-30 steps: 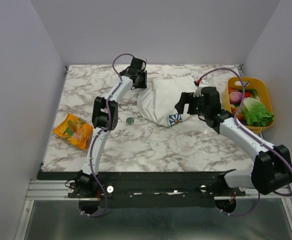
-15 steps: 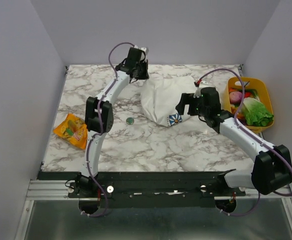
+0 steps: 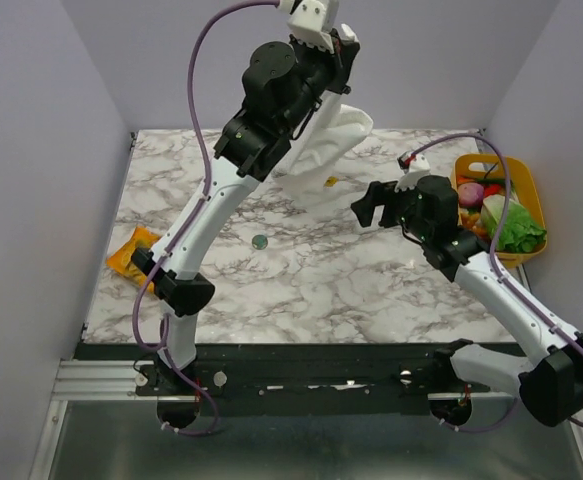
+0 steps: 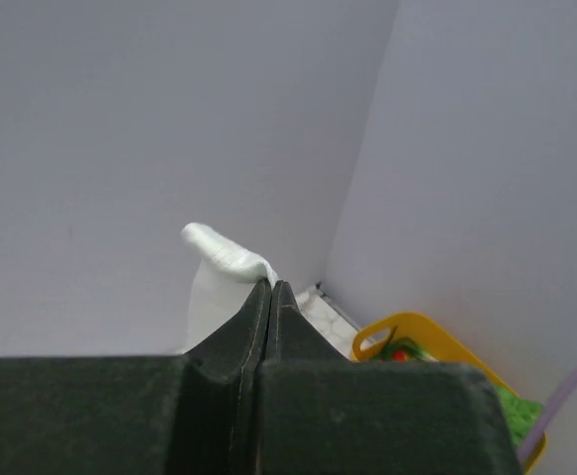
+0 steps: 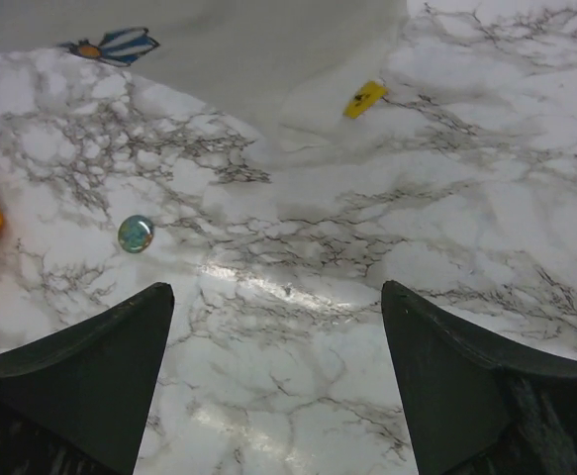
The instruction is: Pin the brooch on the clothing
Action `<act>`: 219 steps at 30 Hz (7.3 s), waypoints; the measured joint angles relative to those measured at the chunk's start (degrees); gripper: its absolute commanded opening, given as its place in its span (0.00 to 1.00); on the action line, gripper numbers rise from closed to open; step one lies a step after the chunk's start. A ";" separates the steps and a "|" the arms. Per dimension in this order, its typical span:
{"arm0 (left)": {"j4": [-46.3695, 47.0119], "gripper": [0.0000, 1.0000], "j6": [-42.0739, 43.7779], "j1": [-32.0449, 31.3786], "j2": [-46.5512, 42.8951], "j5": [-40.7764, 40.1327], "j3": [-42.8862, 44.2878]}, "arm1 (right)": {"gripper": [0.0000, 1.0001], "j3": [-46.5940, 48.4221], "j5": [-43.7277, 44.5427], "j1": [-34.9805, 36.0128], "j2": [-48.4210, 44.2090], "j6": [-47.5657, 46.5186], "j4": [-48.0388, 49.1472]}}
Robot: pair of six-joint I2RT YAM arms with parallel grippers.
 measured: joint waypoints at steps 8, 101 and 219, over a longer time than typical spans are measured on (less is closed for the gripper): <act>-1.09 0.00 7.91 -1.68 5.25 -11.28 6.08 | 0.93 3.85 -0.15 3.04 -2.58 -0.50 0.68; 18.36 0.00 -12.85 -15.41 -62.01 -30.42 -104.48 | 0.01 24.90 1.95 4.26 25.03 5.55 -8.74; 29.62 0.70 -9.99 -8.76 5.86 35.19 -41.16 | 0.01 74.25 20.11 -0.17 26.34 -16.68 2.64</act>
